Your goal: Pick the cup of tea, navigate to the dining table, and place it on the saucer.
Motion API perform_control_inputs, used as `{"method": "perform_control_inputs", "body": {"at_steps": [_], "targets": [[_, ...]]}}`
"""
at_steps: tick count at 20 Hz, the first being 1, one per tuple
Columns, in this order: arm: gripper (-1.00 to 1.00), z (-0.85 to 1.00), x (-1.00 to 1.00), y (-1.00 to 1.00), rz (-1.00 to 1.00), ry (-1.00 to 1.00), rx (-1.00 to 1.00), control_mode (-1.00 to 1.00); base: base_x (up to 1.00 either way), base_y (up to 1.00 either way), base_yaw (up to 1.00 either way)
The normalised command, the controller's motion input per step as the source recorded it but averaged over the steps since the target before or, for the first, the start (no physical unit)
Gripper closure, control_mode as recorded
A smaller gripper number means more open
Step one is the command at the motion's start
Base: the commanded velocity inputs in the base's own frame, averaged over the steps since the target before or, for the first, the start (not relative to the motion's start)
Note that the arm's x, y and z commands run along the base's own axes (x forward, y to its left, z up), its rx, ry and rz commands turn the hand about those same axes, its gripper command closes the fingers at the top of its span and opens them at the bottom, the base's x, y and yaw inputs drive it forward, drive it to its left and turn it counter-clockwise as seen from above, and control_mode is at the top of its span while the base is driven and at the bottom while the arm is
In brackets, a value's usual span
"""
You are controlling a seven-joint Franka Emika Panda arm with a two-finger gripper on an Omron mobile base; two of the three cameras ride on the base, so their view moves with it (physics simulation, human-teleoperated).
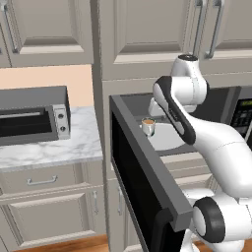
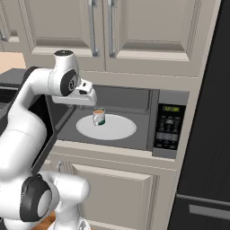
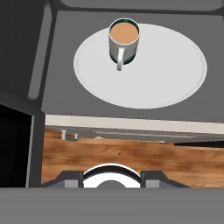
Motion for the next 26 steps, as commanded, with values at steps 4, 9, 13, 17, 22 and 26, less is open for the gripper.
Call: {"method": "perform_control_inputs", "body": {"at_steps": [4, 9, 13, 17, 22, 26], "targets": [[-1.00, -0.03, -0.02, 0.01, 0.00, 0.01, 0.00, -1.00, 0.00, 0.00, 0.00], [-1.00, -0.32, -0.07, 0.03, 0.00, 0.01, 0.00, -1.00, 0.00, 0.00, 0.00], [-1.00, -0.41, -0.30, -0.01, -0.01, -0.06, 0.00, -1.00, 0.00, 0.00, 0.00], [-1.00, -0.44, -0.35, -0.15, -0.04, -0.16, 0.01, -1.00, 0.00, 0.00, 0.00], [-1.00, -0.40, -0.32, -0.10, -0.05, -0.30, 0.00, -1.00, 0.00, 0.00, 0.00], [-1.00, -0.28, -0.05, -0.07, -0.01, -0.28, 0.00, -1.00, 0.00, 0.00, 0.00]]}}
